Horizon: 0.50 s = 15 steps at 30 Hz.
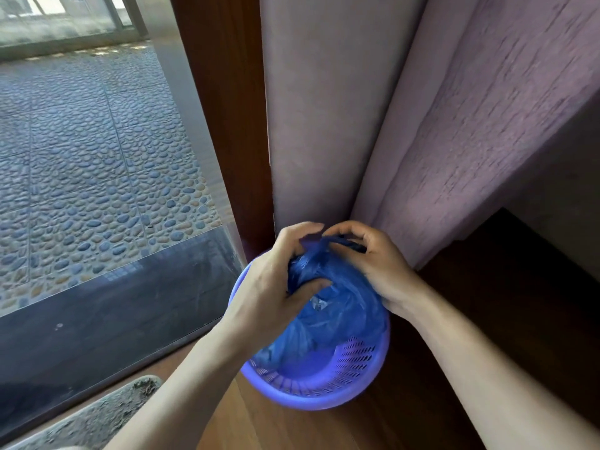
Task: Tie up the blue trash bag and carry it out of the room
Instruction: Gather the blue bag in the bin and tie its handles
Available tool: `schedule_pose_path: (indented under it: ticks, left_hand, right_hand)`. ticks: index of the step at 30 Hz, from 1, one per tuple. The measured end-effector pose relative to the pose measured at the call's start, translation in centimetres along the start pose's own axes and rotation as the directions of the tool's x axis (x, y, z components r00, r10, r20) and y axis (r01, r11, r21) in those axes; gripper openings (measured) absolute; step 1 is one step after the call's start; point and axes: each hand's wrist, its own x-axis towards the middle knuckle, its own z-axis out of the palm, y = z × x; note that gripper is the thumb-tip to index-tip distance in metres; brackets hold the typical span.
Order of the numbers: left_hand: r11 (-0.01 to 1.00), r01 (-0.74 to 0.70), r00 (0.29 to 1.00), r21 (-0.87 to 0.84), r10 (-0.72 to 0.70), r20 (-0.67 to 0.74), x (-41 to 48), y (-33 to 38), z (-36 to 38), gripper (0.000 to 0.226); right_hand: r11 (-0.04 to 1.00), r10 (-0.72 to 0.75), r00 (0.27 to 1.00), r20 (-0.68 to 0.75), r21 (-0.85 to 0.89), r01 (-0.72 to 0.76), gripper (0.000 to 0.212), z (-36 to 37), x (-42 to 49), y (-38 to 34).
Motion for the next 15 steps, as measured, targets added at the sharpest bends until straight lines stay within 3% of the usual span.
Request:
schedule_pose_path:
  ticks: [2, 4, 6, 10, 11, 13, 15]
  left_hand:
    - [0.993, -0.090, 0.996, 0.080, 0.088, 0.035, 0.1, 0.0, -0.4, 0.041]
    - [0.983, -0.122, 0.991, 0.135, 0.115, 0.062, 0.2, -0.1, -0.8, 0.025]
    - [0.978, -0.121, 0.990, 0.172, 0.107, 0.089, 0.2, -0.1, -0.7, 0.019]
    - [0.976, -0.030, 0.995, 0.215, 0.008, 0.102, 0.2, -0.5, -0.5, 0.020]
    - [0.982, -0.005, 0.996, 0.191, -0.012, 0.088, 0.2, -0.6, -0.5, 0.017]
    - [0.986, 0.080, 0.992, 0.149, -0.093, 0.085, 0.4, -0.6, -0.4, 0.012]
    - [0.970, 0.213, 0.966, 0.116, -0.227, 0.121, 0.6, -0.6, -0.2, 0.029]
  right_hand:
    - [1.000, 0.008, 0.999, 0.040, -0.002, -0.008, 0.010, 0.1, -0.1, -0.2]
    - [0.994, 0.033, 0.995, 0.097, -0.110, -0.022, 0.012, 0.0, -0.3, -0.6]
    - [0.982, 0.099, 0.980, 0.172, -0.178, -0.068, 0.023, -0.1, -0.7, -1.1]
    - [0.986, 0.164, 0.916, 0.366, -0.096, -0.139, 0.018, -0.4, -1.8, -3.1]
    - [0.973, 0.158, 0.907, 0.391, -0.216, -0.076, 0.025, -0.5, -2.0, -3.2]
    - [0.855, 0.123, 0.924, 0.361, -0.512, 0.086, 0.042, -0.4, -2.1, -2.8]
    - [0.772, 0.014, 0.961, 0.275, -0.614, 0.164, 0.041, -0.2, -2.0, -2.4]
